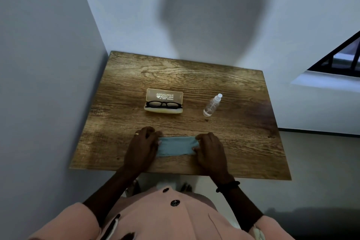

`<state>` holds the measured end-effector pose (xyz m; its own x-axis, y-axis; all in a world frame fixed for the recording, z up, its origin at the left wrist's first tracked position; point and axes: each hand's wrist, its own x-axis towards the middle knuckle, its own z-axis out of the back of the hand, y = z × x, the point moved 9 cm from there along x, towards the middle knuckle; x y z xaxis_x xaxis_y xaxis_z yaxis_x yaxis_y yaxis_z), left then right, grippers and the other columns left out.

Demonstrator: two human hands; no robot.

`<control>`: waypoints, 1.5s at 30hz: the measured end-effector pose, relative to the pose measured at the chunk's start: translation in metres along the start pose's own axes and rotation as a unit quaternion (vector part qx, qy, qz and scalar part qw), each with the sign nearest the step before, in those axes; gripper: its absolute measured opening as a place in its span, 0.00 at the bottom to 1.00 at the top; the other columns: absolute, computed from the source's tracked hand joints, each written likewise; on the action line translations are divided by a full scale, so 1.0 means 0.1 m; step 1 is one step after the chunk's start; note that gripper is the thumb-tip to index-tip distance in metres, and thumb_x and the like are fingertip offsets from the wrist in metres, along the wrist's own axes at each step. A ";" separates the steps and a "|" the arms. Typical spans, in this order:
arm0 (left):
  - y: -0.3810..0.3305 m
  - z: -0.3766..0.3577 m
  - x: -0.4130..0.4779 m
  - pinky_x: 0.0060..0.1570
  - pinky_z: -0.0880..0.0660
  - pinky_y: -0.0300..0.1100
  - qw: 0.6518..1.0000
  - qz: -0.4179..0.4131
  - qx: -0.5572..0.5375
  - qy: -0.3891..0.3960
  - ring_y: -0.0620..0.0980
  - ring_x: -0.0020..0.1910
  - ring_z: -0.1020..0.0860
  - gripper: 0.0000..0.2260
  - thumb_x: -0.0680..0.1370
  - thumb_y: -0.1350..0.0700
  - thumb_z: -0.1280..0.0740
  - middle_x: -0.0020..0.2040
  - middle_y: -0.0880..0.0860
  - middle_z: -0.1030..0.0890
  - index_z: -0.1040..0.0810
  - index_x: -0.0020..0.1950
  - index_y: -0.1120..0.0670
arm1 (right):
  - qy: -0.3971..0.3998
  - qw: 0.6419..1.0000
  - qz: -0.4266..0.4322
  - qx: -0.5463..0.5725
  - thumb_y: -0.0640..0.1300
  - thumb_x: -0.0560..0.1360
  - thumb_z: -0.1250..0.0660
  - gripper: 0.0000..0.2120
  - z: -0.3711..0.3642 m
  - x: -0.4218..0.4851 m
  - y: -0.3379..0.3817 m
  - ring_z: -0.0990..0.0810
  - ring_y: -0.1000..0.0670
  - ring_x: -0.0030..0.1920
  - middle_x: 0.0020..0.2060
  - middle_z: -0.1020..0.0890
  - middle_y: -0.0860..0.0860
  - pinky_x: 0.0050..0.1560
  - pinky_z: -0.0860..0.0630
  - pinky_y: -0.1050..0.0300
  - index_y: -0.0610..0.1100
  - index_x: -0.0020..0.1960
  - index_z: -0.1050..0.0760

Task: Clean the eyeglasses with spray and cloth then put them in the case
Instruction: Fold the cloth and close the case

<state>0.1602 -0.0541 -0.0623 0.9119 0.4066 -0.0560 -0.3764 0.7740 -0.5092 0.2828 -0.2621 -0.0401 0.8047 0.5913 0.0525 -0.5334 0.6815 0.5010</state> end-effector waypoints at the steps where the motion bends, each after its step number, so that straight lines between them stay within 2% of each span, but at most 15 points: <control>1: -0.02 0.02 0.03 0.52 0.21 0.48 1.000 -0.007 0.008 -0.002 0.57 0.60 0.23 0.18 0.81 0.45 0.39 0.65 0.56 0.25 0.20 0.66 0.52 | 0.003 0.999 0.043 -0.019 0.53 0.74 0.34 0.13 -0.02 -0.03 0.21 0.23 0.49 0.51 0.50 0.21 0.50 0.52 0.24 0.50 0.47 0.55 0.22; 3: -0.06 0.04 0.09 0.50 0.23 0.46 1.000 -0.012 0.016 0.001 0.55 0.58 0.24 0.12 0.80 0.50 0.33 0.62 0.55 0.23 0.18 0.62 0.51 | 0.030 0.990 0.127 -0.051 0.54 0.75 0.37 0.12 -0.16 -0.10 0.64 0.22 0.49 0.50 0.49 0.19 0.49 0.51 0.27 0.51 0.48 0.52 0.22; 6: -0.07 0.05 0.18 0.49 0.24 0.45 1.000 0.000 0.016 0.023 0.54 0.58 0.25 0.10 0.78 0.51 0.29 0.61 0.53 0.23 0.17 0.58 0.51 | 0.063 0.974 0.195 -0.094 0.53 0.73 0.30 0.12 -0.45 -0.15 1.09 0.20 0.46 0.48 0.48 0.18 0.48 0.48 0.25 0.49 0.47 0.52 0.22; 12: -0.06 0.01 0.29 0.49 0.26 0.43 0.998 0.027 0.024 0.056 0.52 0.59 0.27 0.07 0.78 0.52 0.28 0.61 0.51 0.26 0.17 0.54 0.52 | 0.119 0.961 0.169 -0.186 0.52 0.65 0.24 0.17 -0.79 -0.12 1.21 0.19 0.43 0.43 0.43 0.17 0.45 0.48 0.25 0.46 0.43 0.49 0.22; 18: -0.04 -0.01 0.33 0.52 0.26 0.45 0.996 0.041 0.026 0.077 0.54 0.58 0.26 0.09 0.79 0.50 0.29 0.60 0.53 0.26 0.16 0.55 0.53 | 0.088 0.968 0.157 -0.176 0.51 0.60 0.22 0.16 -0.74 -0.11 1.21 0.20 0.46 0.35 0.35 0.19 0.49 0.44 0.25 0.49 0.46 0.40 0.23; 21: -0.02 -0.01 0.37 0.50 0.28 0.42 0.995 0.055 0.028 0.082 0.53 0.56 0.24 0.09 0.78 0.50 0.28 0.57 0.54 0.24 0.15 0.53 0.53 | 0.078 0.973 0.149 -0.160 0.51 0.63 0.24 0.13 -0.76 -0.11 1.20 0.21 0.47 0.33 0.33 0.20 0.50 0.42 0.26 0.51 0.47 0.39 0.25; 24: -0.01 0.01 0.41 0.47 0.29 0.42 0.994 0.069 0.005 0.086 0.51 0.52 0.22 0.07 0.77 0.50 0.26 0.52 0.52 0.23 0.14 0.49 0.53 | 0.051 0.989 0.100 -0.092 0.51 0.71 0.32 0.08 -0.74 -0.12 1.12 0.22 0.49 0.31 0.32 0.21 0.52 0.39 0.28 0.53 0.48 0.38 0.26; 26: -0.01 0.03 0.44 0.45 0.25 0.43 0.992 0.084 -0.030 0.088 0.49 0.47 0.19 0.06 0.76 0.51 0.25 0.48 0.51 0.17 0.14 0.46 0.53 | 0.008 0.999 0.043 -0.004 0.50 0.74 0.38 0.09 -0.68 -0.15 0.98 0.22 0.48 0.33 0.33 0.21 0.51 0.38 0.28 0.52 0.46 0.39 0.25; 28: -0.01 0.03 0.46 0.42 0.24 0.42 0.988 0.103 -0.057 0.096 0.47 0.44 0.18 0.04 0.75 0.53 0.26 0.44 0.50 0.15 0.14 0.45 0.53 | -0.007 0.994 -0.036 0.105 0.48 0.76 0.37 0.10 -0.64 -0.18 0.80 0.21 0.48 0.35 0.34 0.20 0.49 0.37 0.26 0.50 0.44 0.40 0.24; 30: -0.05 0.05 0.49 0.36 0.29 0.37 0.987 0.112 -0.063 0.096 0.45 0.42 0.20 0.03 0.75 0.54 0.26 0.41 0.47 0.17 0.15 0.46 0.52 | -0.010 0.975 -0.113 0.192 0.44 0.77 0.34 0.08 -0.64 -0.22 0.62 0.20 0.50 0.36 0.35 0.18 0.48 0.38 0.24 0.50 0.42 0.41 0.22; 32: -0.13 0.06 0.54 0.34 0.33 0.35 0.988 0.108 -0.067 0.089 0.44 0.40 0.21 0.04 0.76 0.53 0.26 0.39 0.46 0.19 0.15 0.45 0.53 | -0.018 0.950 -0.180 0.254 0.40 0.76 0.31 0.05 -0.63 -0.26 0.47 0.18 0.52 0.39 0.37 0.16 0.47 0.41 0.23 0.56 0.40 0.43 0.19; 34: -0.25 0.05 0.59 0.34 0.32 0.36 0.989 0.102 -0.063 0.088 0.45 0.40 0.21 0.04 0.76 0.53 0.27 0.39 0.47 0.19 0.16 0.44 0.53 | -0.022 0.926 -0.232 0.297 0.40 0.76 0.30 0.05 -0.63 -0.30 0.34 0.18 0.54 0.41 0.39 0.15 0.48 0.44 0.23 0.62 0.40 0.44 0.18; 35: -0.33 0.03 0.62 0.35 0.30 0.39 0.990 0.095 -0.057 0.090 0.46 0.41 0.20 0.04 0.76 0.53 0.27 0.39 0.48 0.18 0.16 0.43 0.52 | -0.022 0.915 -0.253 0.312 0.40 0.76 0.30 0.05 -0.63 -0.33 0.28 0.17 0.54 0.42 0.40 0.14 0.48 0.45 0.23 0.63 0.40 0.44 0.17; 39: -0.64 -0.06 0.72 0.44 0.23 0.44 0.992 0.071 -0.028 0.097 0.50 0.45 0.17 0.05 0.76 0.52 0.29 0.43 0.51 0.14 0.15 0.46 0.52 | -0.028 0.877 -0.324 0.354 0.42 0.75 0.30 0.06 -0.64 -0.39 0.03 0.16 0.50 0.44 0.40 0.14 0.48 0.48 0.21 0.56 0.42 0.43 0.17; 45: -1.02 -0.22 0.84 0.44 0.23 0.43 0.994 0.031 0.003 0.109 0.50 0.47 0.16 0.05 0.75 0.52 0.28 0.45 0.51 0.13 0.14 0.46 0.52 | -0.057 0.807 -0.398 0.432 0.40 0.77 0.30 0.05 -0.54 -0.49 -0.23 0.19 0.58 0.32 0.34 0.16 0.51 0.36 0.23 0.63 0.43 0.42 0.19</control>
<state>0.2783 -0.1099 -0.0343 0.9000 0.3399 -0.2728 -0.4342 0.7538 -0.4932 0.2419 -0.2831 -0.1011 0.8481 0.0382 -0.5284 0.5054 0.2411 0.8286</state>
